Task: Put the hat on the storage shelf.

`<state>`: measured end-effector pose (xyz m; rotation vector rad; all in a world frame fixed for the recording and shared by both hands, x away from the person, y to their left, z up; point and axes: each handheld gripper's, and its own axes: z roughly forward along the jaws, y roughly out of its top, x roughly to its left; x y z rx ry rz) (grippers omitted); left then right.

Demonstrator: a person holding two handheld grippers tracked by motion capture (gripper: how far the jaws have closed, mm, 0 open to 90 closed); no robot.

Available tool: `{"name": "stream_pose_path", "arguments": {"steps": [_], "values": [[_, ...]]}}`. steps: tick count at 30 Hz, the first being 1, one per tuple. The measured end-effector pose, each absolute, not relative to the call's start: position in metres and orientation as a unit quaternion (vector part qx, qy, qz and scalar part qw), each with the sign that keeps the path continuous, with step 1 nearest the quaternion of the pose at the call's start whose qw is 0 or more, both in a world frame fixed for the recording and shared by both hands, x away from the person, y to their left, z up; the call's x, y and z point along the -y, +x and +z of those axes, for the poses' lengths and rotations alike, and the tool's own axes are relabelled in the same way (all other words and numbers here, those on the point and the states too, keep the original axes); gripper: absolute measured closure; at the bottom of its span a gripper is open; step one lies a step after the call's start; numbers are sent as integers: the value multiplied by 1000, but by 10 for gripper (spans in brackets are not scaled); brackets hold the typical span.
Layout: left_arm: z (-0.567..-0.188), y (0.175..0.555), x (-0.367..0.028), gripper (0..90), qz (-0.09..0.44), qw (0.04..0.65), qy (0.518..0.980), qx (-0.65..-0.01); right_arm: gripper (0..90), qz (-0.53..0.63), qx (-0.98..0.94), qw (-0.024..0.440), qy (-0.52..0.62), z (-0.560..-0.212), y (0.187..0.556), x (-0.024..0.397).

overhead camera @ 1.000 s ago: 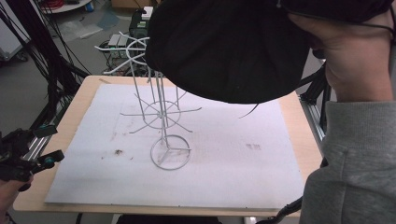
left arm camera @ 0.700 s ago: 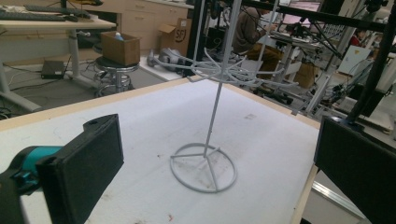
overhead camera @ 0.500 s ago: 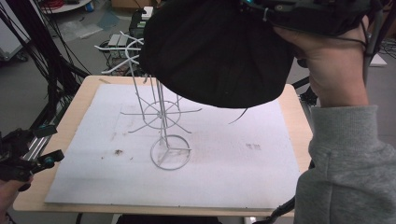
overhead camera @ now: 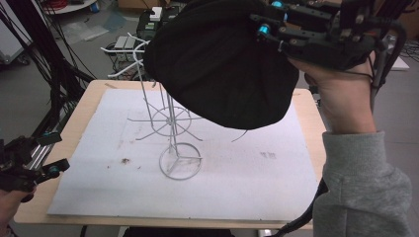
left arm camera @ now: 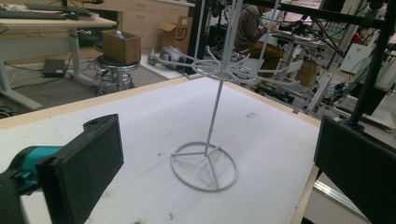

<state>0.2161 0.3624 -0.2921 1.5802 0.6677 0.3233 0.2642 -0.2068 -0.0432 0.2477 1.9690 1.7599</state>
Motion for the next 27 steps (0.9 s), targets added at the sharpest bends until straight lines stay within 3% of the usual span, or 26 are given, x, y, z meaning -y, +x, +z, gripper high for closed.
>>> {"name": "stream_pose_path", "arguments": {"steps": [27], "values": [[-293,216,-358,17,146,635,700,-294,709,609,-762,195,97,-113,272,225]]}}
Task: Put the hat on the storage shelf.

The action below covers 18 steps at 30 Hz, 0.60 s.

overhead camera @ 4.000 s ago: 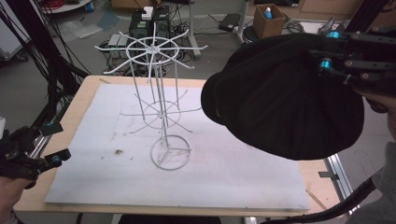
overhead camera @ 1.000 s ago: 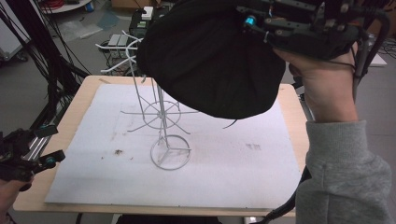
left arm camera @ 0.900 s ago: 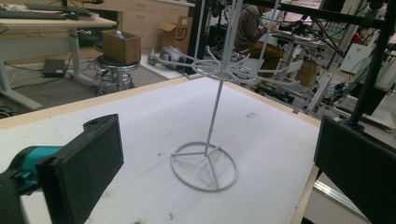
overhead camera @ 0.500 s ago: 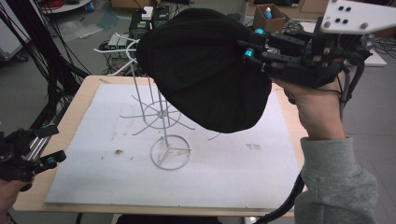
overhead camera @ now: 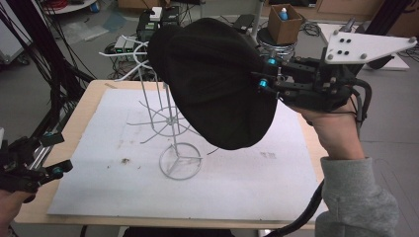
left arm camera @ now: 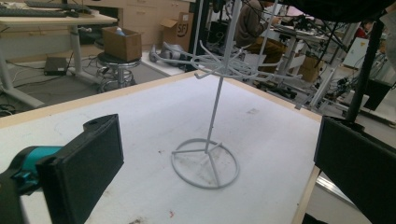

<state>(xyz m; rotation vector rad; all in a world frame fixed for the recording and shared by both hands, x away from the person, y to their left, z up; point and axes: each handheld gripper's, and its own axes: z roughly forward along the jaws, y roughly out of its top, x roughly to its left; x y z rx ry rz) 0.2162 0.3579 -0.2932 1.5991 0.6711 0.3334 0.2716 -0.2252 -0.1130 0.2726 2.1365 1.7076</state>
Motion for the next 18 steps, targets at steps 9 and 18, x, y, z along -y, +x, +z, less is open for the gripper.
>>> {"name": "stream_pose_path", "arguments": {"steps": [9,18], "values": [[-293,216,-359,17,147,634,699,-295,708,581,-786,186,100,-120,275,226],[-293,216,-359,17,148,633,700,-295,697,563,-800,175,107,-133,279,226]]}}
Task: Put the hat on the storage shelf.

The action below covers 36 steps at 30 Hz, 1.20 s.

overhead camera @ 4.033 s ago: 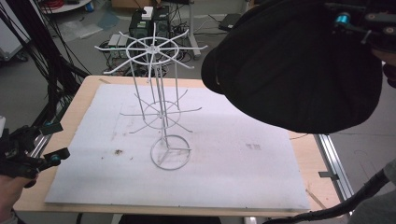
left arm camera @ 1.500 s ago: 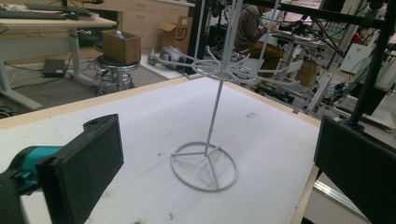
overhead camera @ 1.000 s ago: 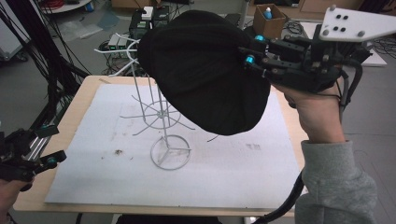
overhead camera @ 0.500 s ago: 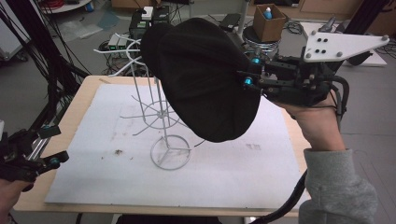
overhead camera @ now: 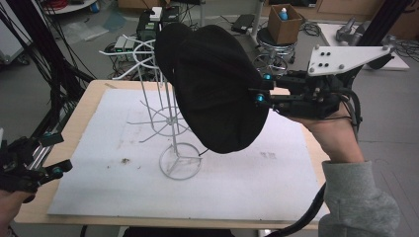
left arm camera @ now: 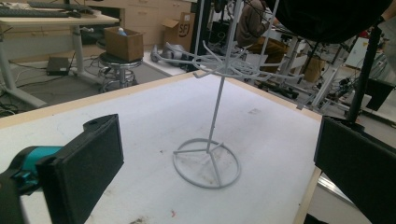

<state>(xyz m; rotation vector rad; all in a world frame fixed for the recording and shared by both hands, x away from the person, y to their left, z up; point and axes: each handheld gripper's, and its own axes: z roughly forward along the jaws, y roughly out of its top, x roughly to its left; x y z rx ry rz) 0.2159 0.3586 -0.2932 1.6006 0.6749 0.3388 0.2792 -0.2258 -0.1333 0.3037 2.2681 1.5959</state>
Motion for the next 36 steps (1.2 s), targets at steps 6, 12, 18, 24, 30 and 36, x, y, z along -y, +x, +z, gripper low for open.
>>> {"name": "stream_pose_path", "arguments": {"steps": [6,12,18,24,30,36], "values": [[-294,216,-358,17,148,633,700,-296,694,561,-804,165,112,-146,283,228],[-293,216,-359,17,149,633,699,-296,687,558,-807,156,114,-156,286,230],[-293,216,-359,17,150,634,698,-296,657,557,-809,151,112,-165,288,229],[-293,215,-359,17,150,634,698,-297,601,553,-813,144,113,-170,291,227],[-293,215,-359,17,150,633,699,-296,501,548,-815,140,121,-171,292,226],[-293,216,-359,17,150,632,699,-297,388,552,-814,136,119,-172,290,228]]}}
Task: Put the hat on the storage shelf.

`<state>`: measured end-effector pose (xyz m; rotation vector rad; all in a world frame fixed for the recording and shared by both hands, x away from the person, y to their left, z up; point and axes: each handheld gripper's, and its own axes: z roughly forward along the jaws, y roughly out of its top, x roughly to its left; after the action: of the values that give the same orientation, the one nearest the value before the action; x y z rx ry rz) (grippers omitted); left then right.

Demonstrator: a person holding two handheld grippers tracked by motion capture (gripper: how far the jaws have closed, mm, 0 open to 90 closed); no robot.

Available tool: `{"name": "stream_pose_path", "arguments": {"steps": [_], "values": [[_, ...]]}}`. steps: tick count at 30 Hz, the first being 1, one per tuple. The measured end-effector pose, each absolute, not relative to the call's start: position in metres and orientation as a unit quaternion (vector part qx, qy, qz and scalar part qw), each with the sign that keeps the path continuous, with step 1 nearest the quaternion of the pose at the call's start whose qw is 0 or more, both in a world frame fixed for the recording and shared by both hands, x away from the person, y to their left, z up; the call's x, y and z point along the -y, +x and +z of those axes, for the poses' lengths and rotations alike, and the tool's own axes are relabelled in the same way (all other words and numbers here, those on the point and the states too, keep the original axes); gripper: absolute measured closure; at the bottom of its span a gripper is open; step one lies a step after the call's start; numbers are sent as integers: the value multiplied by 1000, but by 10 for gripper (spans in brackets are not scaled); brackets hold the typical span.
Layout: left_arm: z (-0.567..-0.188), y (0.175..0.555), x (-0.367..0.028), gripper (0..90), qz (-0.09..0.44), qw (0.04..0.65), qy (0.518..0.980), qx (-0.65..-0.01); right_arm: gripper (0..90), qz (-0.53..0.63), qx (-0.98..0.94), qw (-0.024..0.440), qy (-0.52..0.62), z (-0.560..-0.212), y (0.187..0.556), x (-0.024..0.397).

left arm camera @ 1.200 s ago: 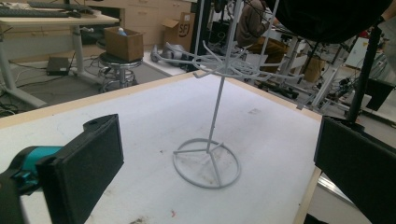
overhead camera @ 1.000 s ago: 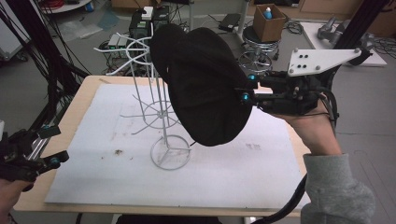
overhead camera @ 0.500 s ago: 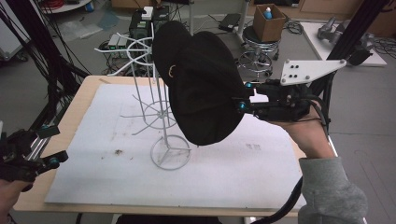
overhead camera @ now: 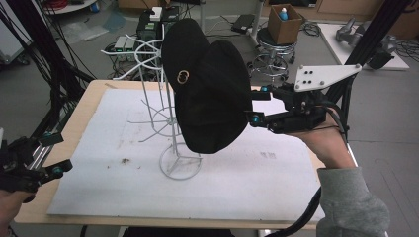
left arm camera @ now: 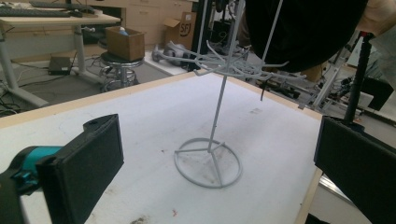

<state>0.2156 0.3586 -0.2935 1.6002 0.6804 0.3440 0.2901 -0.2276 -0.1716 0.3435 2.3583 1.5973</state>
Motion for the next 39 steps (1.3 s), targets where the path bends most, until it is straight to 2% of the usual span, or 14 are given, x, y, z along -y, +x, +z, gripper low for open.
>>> {"name": "stream_pose_path", "arguments": {"steps": [3,6,10,12,25,31,39], "values": [[-293,215,-358,17,150,633,699,-296,277,555,-812,133,121,-171,289,228],[-293,215,-359,17,150,633,700,-295,104,549,-813,136,137,-171,288,229],[-293,216,-359,17,150,633,700,-296,98,535,-823,133,135,-175,285,228],[-293,215,-358,17,150,634,699,-295,14,534,-824,134,137,-177,283,229],[-290,216,-357,17,152,636,699,-289,7,565,-796,137,167,-202,276,247],[-287,219,-355,17,152,640,698,-283,7,580,-773,163,201,-216,274,259],[-286,223,-352,17,148,644,697,-278,7,601,-749,172,219,-235,263,278]]}}
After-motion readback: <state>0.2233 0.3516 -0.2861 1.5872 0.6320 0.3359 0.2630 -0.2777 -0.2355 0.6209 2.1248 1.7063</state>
